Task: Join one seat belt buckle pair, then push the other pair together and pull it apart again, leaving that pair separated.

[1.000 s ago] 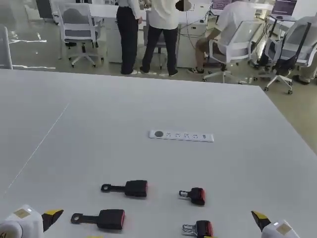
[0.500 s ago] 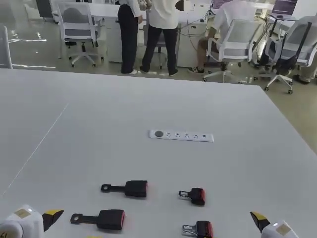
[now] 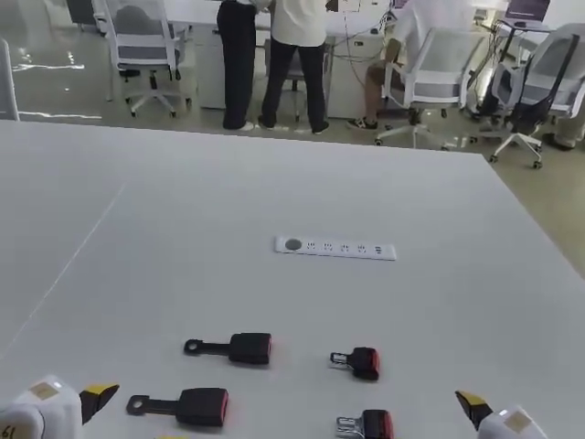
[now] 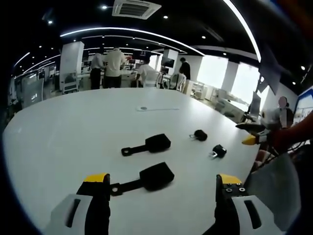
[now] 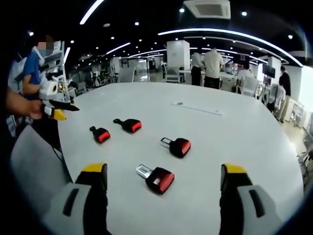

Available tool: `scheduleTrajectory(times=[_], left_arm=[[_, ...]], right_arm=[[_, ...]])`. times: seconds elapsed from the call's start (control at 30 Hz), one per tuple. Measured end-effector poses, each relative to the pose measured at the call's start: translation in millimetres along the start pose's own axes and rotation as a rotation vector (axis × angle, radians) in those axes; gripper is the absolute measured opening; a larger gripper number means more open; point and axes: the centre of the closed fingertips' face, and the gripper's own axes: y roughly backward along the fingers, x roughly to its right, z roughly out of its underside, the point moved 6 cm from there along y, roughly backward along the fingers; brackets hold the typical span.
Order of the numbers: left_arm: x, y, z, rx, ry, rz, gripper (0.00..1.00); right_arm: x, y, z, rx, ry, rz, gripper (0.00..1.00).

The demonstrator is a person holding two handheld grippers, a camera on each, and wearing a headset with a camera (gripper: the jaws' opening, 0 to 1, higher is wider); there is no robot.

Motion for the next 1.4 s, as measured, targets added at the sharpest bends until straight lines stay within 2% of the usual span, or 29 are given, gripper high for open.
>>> scheduleTrajectory(times=[0.27, 0.63, 0.93, 1.17, 1.4], left_arm=[[-5.4, -11.1, -0.2, -0.010, 0.006, 0.006, 0.92], [-16.1, -25.9, 6.2, -0.040, 0.007, 0.017, 0.92], [-20.0, -37.9, 7.0, -0.060, -0.003, 0.035, 0.92], [-17.3, -49.8, 7.1, -0.089, -0.025, 0.063, 0.92], [-10.4, -56.6, 1.1, -0.120, -0.079, 0.095, 0.91]], right_arm=[[3.0, -12.8, 2.2, -0.027, 0.007, -0.030, 0.97], [5.6, -29.7, 6.0, -0.062, 0.014, -0.066, 0.96], [3.8, -44.6, 7.4, -0.109, 0.046, -0.127, 0.95], [3.7, -54.8, 13.0, -0.150, 0.092, -0.180, 0.93], [5.2, -63.9, 17.3, -0.187, 0.117, -0.241, 0.90]])
